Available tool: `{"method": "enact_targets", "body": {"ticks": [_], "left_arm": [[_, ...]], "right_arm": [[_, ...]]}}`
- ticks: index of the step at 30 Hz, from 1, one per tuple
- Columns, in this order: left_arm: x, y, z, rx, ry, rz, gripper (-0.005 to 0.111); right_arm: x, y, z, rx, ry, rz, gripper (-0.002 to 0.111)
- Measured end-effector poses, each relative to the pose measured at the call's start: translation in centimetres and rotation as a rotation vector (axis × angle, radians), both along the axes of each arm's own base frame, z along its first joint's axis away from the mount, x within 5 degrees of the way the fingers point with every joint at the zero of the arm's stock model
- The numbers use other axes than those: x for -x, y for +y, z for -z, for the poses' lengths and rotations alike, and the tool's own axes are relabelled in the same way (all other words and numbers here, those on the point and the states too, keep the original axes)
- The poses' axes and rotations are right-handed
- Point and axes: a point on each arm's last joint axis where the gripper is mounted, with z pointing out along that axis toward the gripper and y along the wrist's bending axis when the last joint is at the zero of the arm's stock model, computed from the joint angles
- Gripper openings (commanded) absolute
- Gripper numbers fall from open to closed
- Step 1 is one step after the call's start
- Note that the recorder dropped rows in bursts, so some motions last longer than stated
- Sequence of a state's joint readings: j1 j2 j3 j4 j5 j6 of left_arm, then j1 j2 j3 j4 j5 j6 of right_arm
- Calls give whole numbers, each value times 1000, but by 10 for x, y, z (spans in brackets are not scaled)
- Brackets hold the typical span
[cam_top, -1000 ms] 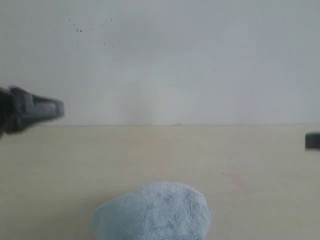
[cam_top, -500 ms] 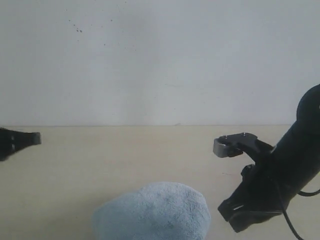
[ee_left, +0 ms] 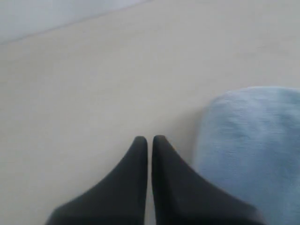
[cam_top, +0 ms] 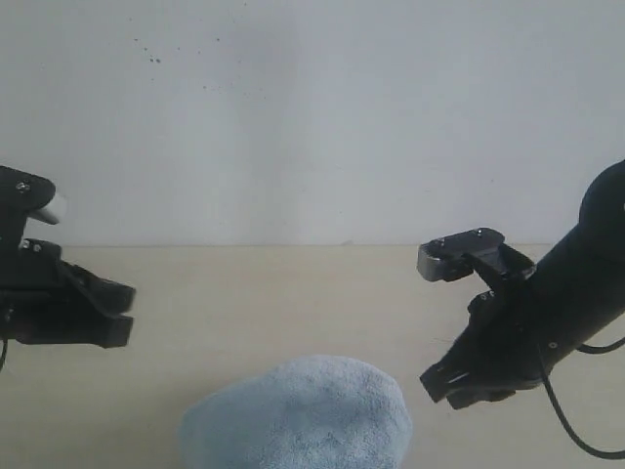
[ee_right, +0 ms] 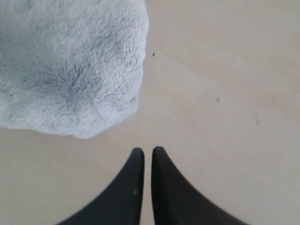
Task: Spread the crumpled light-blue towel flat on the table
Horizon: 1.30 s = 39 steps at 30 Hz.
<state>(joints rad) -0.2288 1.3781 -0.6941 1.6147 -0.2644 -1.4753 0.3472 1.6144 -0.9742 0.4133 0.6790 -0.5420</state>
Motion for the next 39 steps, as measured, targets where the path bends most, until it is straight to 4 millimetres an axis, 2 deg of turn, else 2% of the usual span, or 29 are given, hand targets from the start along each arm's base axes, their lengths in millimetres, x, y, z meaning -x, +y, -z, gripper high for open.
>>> {"method": "enact_targets", "body": {"ticks": [2,7,9,11,16,21,26,28,34,39], "left_arm": [[4,-10,2,87,57,76,20],[8,-19,24,145,220,143,65],[8,-21,36,144,276,155,74],[6,-24,50,143,331,152,76],[-7,-35,75,216,447,151,76],[-25,-47,73,301,465,212,75],[-40,-51,59,279,424,236,73],[-44,-50,56,266,410,228,73],[-46,-49,56,242,394,224,73],[-46,-49,56,225,379,239,73]], "right_arm": [[2,-1,1,10,16,-12,34],[-5,2,5,-17,-6,38,89],[-11,3,13,-30,-7,92,101],[-16,4,23,-30,11,123,105],[-19,6,44,-22,77,149,105],[-26,12,35,-53,80,130,102],[-28,17,27,-100,97,129,73],[-30,17,26,-109,86,150,66],[-39,17,27,-115,13,194,66],[-42,22,51,-129,80,192,66]]}}
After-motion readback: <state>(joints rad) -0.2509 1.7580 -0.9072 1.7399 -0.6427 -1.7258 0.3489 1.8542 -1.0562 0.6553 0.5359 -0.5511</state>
